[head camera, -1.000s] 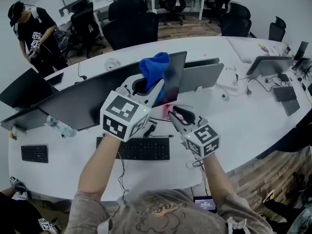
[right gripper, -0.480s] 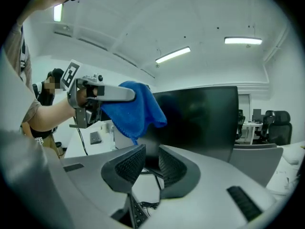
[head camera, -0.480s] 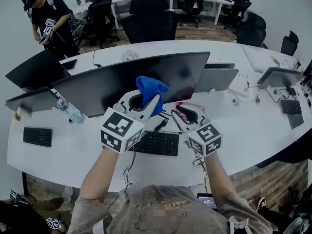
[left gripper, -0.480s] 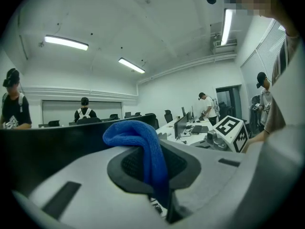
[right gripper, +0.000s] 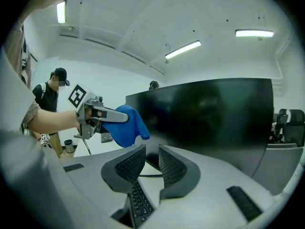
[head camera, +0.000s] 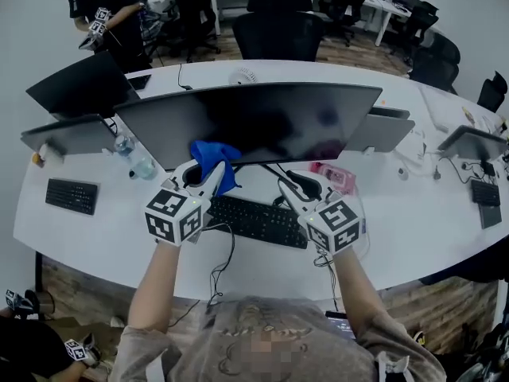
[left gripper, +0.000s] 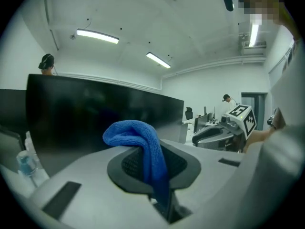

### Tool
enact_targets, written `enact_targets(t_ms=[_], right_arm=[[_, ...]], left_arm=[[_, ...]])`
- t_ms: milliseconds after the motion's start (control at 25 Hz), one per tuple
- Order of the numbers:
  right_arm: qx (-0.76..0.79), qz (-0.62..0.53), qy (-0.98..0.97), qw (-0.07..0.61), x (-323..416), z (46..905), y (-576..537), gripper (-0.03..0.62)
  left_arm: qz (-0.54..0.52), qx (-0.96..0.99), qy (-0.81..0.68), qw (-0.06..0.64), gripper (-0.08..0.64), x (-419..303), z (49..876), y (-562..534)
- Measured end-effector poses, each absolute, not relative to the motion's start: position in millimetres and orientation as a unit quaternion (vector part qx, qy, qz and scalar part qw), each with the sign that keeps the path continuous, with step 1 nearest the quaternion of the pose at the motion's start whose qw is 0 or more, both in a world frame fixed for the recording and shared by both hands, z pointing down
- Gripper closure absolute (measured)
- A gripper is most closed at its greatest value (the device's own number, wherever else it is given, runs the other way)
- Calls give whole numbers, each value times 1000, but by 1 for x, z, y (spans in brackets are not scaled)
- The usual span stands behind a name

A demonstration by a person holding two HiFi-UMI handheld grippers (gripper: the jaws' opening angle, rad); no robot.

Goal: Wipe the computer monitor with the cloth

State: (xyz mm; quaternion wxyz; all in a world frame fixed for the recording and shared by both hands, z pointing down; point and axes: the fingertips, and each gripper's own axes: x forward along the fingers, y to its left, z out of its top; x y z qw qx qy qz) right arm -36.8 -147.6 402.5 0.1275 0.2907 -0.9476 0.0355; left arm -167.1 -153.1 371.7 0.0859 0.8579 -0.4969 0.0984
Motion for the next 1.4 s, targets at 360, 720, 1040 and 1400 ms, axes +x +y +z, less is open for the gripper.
enact_targets(t_ms=[360, 720, 1040, 1400], right_arm=[[262, 49, -955, 133, -92, 427, -135, 497], [249, 66, -955, 145, -141, 452, -126, 497], [255, 76, -952, 150, -175, 463, -130, 497], [263, 78, -947, 167, -194, 472, -131, 497]], left_arm=[[115, 798, -574, 145, 512, -277, 447, -139], [122, 766, -597, 203, 512, -336, 518, -132], [111, 747, -601, 263, 512, -374, 576, -142], [111, 741, -595, 292, 511, -382, 624, -171]])
